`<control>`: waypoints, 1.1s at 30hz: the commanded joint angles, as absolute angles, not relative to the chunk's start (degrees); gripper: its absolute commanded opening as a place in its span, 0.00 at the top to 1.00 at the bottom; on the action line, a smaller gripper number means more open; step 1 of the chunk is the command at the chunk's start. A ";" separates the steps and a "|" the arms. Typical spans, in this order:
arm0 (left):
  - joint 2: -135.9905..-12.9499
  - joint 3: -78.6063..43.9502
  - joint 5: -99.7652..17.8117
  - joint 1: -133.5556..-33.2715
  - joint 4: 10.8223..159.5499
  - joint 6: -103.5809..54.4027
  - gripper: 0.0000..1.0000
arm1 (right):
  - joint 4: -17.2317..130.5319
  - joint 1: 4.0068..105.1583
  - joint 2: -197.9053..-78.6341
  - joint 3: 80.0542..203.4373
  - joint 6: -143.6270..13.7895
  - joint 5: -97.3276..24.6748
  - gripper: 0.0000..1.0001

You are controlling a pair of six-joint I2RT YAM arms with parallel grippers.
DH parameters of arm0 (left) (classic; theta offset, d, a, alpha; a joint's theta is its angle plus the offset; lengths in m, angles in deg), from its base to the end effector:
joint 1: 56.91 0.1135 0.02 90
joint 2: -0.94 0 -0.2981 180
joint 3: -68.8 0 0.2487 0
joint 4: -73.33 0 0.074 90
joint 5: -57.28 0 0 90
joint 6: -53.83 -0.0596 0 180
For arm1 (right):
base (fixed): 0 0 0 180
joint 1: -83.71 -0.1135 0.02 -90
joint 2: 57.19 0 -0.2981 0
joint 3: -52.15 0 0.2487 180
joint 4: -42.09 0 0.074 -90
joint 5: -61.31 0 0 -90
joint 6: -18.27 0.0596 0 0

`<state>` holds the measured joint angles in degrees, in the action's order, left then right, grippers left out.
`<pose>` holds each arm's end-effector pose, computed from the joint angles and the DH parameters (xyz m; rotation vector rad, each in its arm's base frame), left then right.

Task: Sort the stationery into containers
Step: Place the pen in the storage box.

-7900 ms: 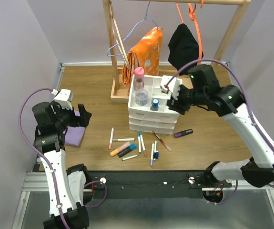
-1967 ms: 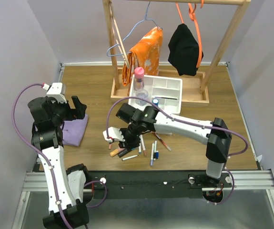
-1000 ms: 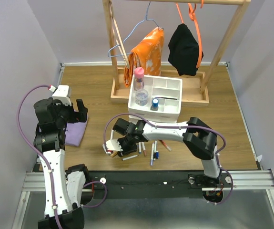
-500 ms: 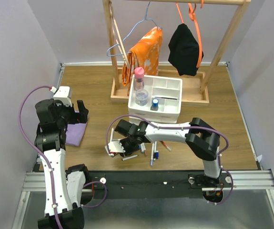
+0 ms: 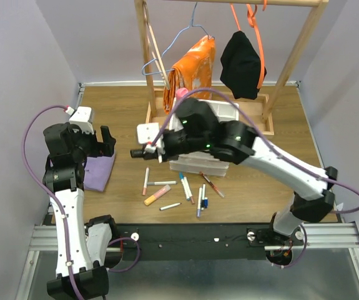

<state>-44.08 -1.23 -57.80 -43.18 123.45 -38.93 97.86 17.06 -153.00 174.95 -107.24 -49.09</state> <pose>0.1522 0.0112 0.3752 0.0883 1.9719 -0.2520 0.1338 0.3623 0.4604 -1.7761 1.1465 0.6982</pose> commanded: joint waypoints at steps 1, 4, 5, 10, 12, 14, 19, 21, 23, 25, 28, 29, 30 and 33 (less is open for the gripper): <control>-44.85 -3.43 -60.14 -43.55 120.96 -38.63 0.01 | 96.66 17.09 -150.36 180.10 -98.98 -38.37 0.96; -45.03 -3.43 -60.31 -43.55 119.99 -37.75 0.01 | 97.45 20.33 -147.81 179.93 -102.14 -34.49 0.96; -45.03 -3.34 -60.49 -43.47 119.72 -37.49 0.01 | 97.97 21.99 -147.46 180.02 -102.49 -34.49 0.96; -43.98 -1.94 -60.49 -43.55 118.23 -36.61 0.01 | 106.05 32.11 -146.32 181.87 -108.02 -35.80 0.97; -43.63 -1.32 -60.66 -43.55 118.23 -36.61 0.01 | 107.73 35.43 -144.74 178.55 -111.36 -37.55 0.98; -43.10 -0.36 -60.84 -43.47 118.14 -37.22 0.01 | 108.35 37.64 -143.41 176.69 -115.49 -38.35 0.99; -43.01 0.00 -60.31 -43.38 118.84 -38.98 0.01 | 118.18 45.29 -146.13 178.35 -120.41 -43.45 0.99; -43.27 -0.35 -60.49 -43.38 118.93 -39.42 0.01 | 119.33 46.96 -146.05 177.21 -122.00 -43.54 0.99; -43.62 -0.44 -60.49 -43.38 118.93 -39.68 0.01 | 119.86 48.11 -145.78 175.54 -124.63 -43.54 0.99; -43.63 -0.35 -60.58 -42.86 118.84 -40.03 0.01 | 121.09 50.22 -146.39 175.36 -126.30 -44.32 0.99; -43.80 -0.53 -60.75 -41.54 119.11 -40.12 0.01 | 123.20 52.33 -148.06 175.97 -126.40 -45.99 0.99; -43.80 -0.62 -60.75 -41.36 119.37 -40.12 0.01 | 123.29 52.51 -148.24 175.45 -126.14 -46.35 0.99; -43.80 -0.79 -60.75 -41.10 119.54 -40.12 0.01 | 123.03 52.68 -148.24 174.93 -126.05 -46.61 0.99; -43.80 -1.06 -60.67 -40.83 119.99 -40.91 0.01 | 120.49 52.77 -148.16 172.38 -125.00 -47.49 0.99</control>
